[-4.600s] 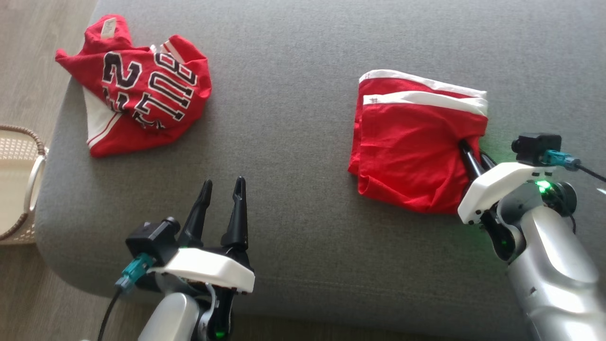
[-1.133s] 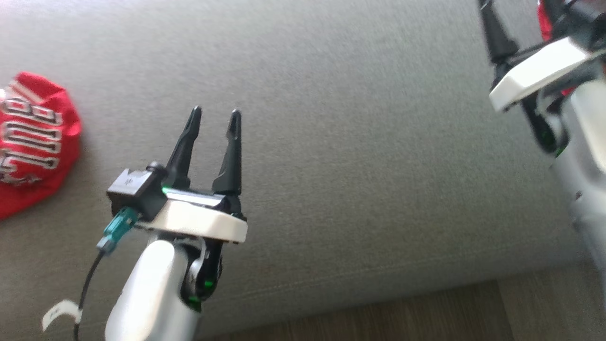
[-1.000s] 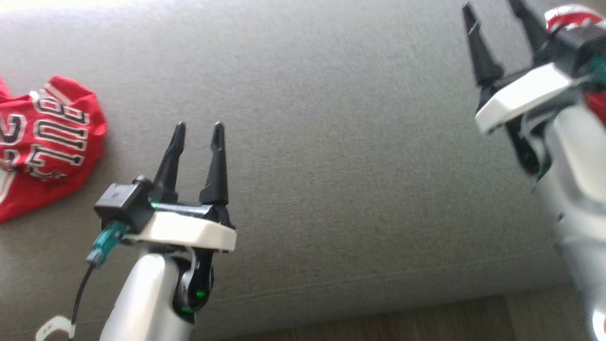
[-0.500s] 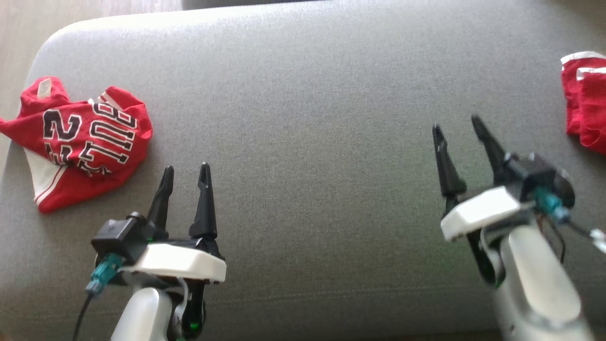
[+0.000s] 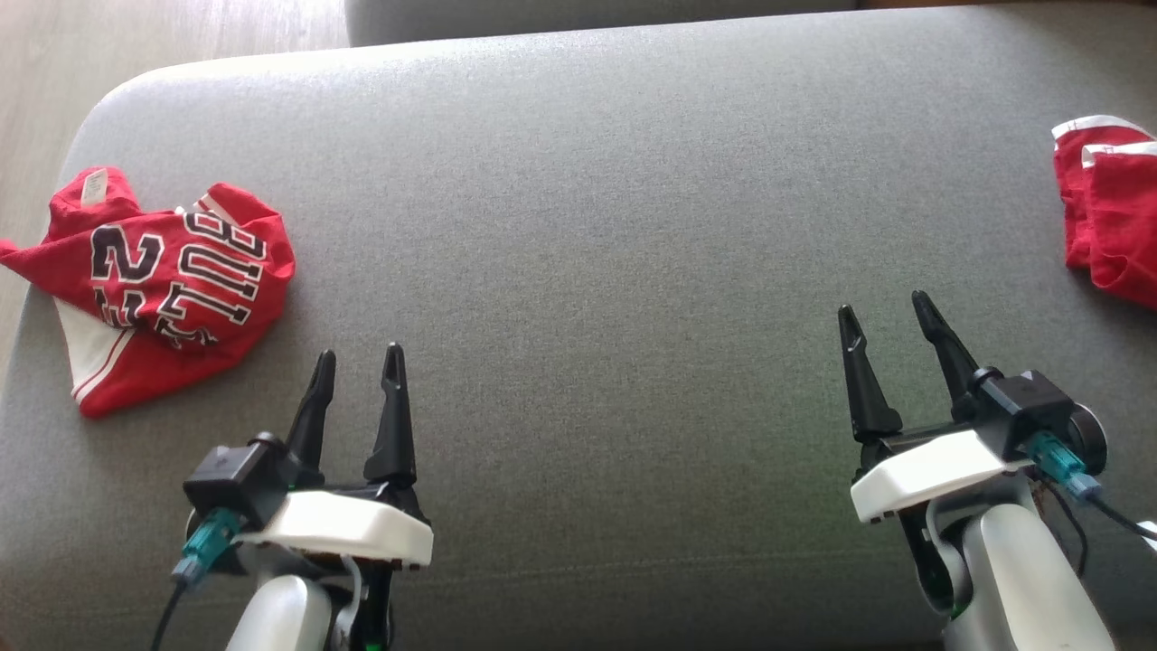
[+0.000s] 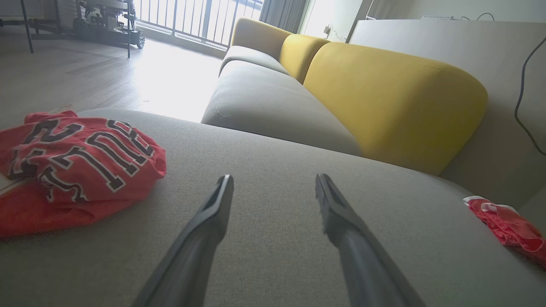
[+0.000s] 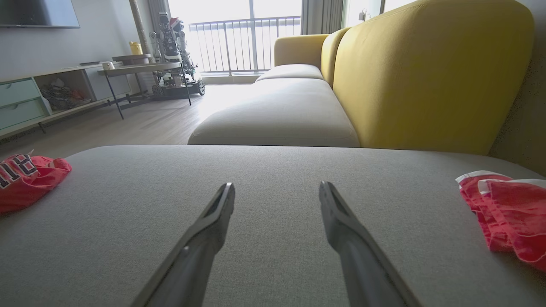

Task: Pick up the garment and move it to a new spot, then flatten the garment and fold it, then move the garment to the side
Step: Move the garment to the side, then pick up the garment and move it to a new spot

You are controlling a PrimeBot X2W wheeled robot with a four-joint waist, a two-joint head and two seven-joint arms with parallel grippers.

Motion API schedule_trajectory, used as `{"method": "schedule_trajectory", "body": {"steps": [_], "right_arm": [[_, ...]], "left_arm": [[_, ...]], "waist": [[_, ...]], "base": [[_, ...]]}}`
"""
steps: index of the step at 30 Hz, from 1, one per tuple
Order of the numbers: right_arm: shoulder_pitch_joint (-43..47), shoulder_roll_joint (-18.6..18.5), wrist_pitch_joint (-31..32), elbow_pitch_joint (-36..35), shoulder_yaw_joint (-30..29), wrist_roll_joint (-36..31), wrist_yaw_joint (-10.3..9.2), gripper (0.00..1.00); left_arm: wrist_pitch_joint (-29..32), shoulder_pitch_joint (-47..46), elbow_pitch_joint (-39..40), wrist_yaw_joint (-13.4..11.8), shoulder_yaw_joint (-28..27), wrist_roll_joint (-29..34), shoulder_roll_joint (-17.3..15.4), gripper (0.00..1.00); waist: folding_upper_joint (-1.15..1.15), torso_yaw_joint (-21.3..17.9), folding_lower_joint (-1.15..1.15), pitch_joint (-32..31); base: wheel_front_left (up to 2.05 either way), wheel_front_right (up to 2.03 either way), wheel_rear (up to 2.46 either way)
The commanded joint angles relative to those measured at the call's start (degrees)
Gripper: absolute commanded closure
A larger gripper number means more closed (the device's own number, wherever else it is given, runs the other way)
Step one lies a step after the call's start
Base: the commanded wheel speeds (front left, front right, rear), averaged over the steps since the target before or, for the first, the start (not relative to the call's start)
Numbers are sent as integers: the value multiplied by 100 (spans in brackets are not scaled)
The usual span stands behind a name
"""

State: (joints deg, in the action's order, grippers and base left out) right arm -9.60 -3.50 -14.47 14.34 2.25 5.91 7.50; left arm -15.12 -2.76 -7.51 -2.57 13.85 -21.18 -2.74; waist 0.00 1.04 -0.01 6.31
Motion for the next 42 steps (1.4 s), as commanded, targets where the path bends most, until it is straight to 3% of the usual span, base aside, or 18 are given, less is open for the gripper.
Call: {"method": "schedule_trajectory", "body": {"steps": [1, 42], "right_arm": [[-70, 60, -52, -246, 136, 49, -1, 0], [-30, 62, -52, -332, 61, 303, -1, 0]], "left_arm": [[12, -124, 182, -40, -187, 11, -14, 0], [12, -172, 103, -13, -121, 214, -14, 0]], "waist": [[0, 0, 1, -7], [0, 26, 1, 26]], "base": [[0, 0, 0], [0, 0, 0]]}}
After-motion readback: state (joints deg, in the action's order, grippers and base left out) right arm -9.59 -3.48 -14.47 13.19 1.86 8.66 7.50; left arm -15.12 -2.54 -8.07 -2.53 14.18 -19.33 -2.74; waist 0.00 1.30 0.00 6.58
